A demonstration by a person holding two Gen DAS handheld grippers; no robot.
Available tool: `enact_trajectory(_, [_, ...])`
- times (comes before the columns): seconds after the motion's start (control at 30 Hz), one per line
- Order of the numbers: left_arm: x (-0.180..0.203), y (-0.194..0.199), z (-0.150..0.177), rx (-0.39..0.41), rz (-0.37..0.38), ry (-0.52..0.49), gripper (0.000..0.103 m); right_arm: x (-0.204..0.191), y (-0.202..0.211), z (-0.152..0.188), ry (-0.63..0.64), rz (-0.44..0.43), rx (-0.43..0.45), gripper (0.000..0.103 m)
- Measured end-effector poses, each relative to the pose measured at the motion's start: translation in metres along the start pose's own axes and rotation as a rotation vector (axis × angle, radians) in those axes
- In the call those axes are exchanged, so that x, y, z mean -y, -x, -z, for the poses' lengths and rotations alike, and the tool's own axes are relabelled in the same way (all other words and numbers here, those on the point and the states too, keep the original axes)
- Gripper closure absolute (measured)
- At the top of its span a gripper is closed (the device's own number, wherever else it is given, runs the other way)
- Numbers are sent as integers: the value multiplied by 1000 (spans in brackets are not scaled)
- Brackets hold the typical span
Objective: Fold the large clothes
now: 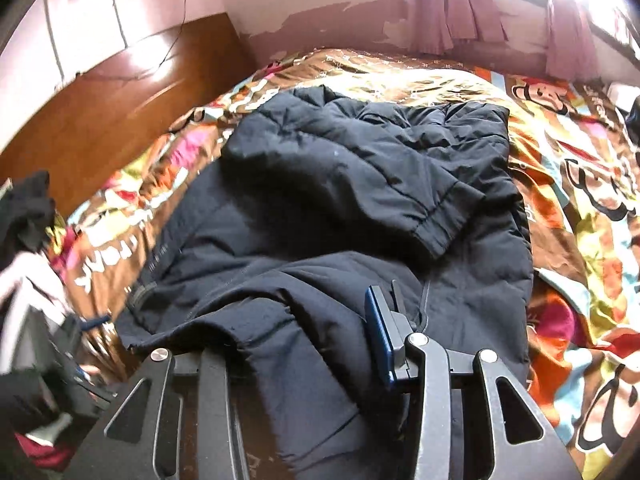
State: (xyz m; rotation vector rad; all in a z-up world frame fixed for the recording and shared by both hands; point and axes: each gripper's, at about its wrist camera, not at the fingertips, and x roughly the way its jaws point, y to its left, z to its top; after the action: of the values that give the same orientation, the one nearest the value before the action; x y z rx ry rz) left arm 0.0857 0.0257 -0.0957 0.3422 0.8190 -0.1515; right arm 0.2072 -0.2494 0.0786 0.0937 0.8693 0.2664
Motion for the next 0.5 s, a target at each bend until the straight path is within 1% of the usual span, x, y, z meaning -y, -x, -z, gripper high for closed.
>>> enact_trajectory(0.13, [3,-13,0,-33,-20,-57,0,1,-4,18,35,1,-27,65])
enact_trajectory(0.2, [3,-18,1,-50,-15,-84,0,3,-7,31,64,7,-66,65])
enact_trajectory(0.3, [4,-26,3,-72,-1,-151,0,4,-17,59,123,32,-131,65])
enact_trajectory(0.33, [4,-29,5,-82,8,-181,0,5,-21,69,142,43,-154,62])
enact_trajectory(0.4, [5,-33,5,-93,10,-205,0,8,-26,88,165,71,-185,53])
enact_trajectory(0.5, [7,-41,5,-105,-11,-238,0,17,-24,107,138,77,-200,51])
